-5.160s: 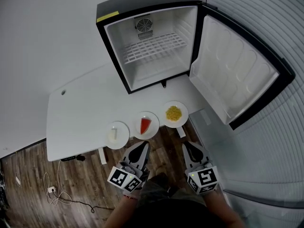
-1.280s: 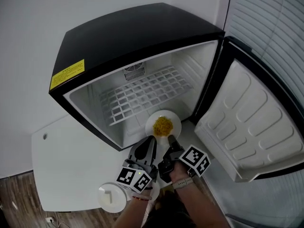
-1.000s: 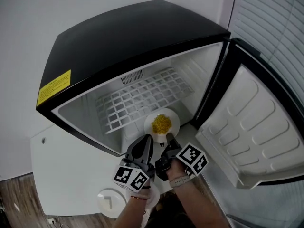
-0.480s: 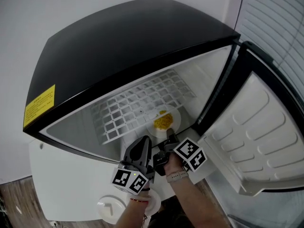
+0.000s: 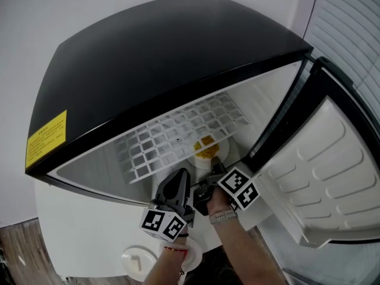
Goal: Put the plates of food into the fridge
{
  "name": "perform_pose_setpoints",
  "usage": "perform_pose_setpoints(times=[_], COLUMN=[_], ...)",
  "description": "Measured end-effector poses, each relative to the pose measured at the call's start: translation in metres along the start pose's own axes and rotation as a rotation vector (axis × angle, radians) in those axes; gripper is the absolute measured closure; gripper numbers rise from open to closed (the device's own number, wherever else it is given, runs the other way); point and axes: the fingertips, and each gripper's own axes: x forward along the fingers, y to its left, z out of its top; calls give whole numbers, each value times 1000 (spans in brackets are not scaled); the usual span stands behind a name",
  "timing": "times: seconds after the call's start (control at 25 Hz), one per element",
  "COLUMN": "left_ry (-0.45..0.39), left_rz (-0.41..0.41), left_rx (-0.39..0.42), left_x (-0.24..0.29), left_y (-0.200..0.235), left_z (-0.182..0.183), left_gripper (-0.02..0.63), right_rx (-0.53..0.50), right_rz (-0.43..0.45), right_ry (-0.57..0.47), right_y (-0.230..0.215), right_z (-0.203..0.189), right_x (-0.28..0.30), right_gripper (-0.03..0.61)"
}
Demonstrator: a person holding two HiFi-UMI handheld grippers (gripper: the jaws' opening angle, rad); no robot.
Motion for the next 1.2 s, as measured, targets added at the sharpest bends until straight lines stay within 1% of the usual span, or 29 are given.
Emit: perform_pose_setpoints(times=[0.2, 0.32, 0.4, 0.56, 0.88, 1.04, 1.12, 1.2], left_ry=[-1, 1, 2, 1, 0, -1, -1, -1], left_rz=[0, 2, 2, -2, -1, 5, 8, 10], left_rx=[-2, -3, -5, -7, -11, -15, -15, -14], left_x=[-1, -1, -1, -1, -1, -3, -5, -6], left_y=[2, 3, 3, 2, -1, 0, 0, 0], left_z=[1, 1, 1, 1, 2, 2, 2, 3], left_gripper=[607, 607, 607, 607, 607, 607, 607, 607], right_rx=[-141, -241, -288, -398, -575, -666, -685, -695], right_rz=[-51, -73, -89, -156, -237, -245, -245, -232], right_ry=[16, 34, 37, 8, -28, -51, -89, -111], right_y=[-1, 0, 0, -3, -9, -9, -8, -6], right_z=[4, 6, 8, 17, 28, 30, 33, 35], right_x=[2, 4, 4, 3, 4, 6, 4, 1], right_gripper=[561, 543, 538, 511, 477, 455, 417, 399])
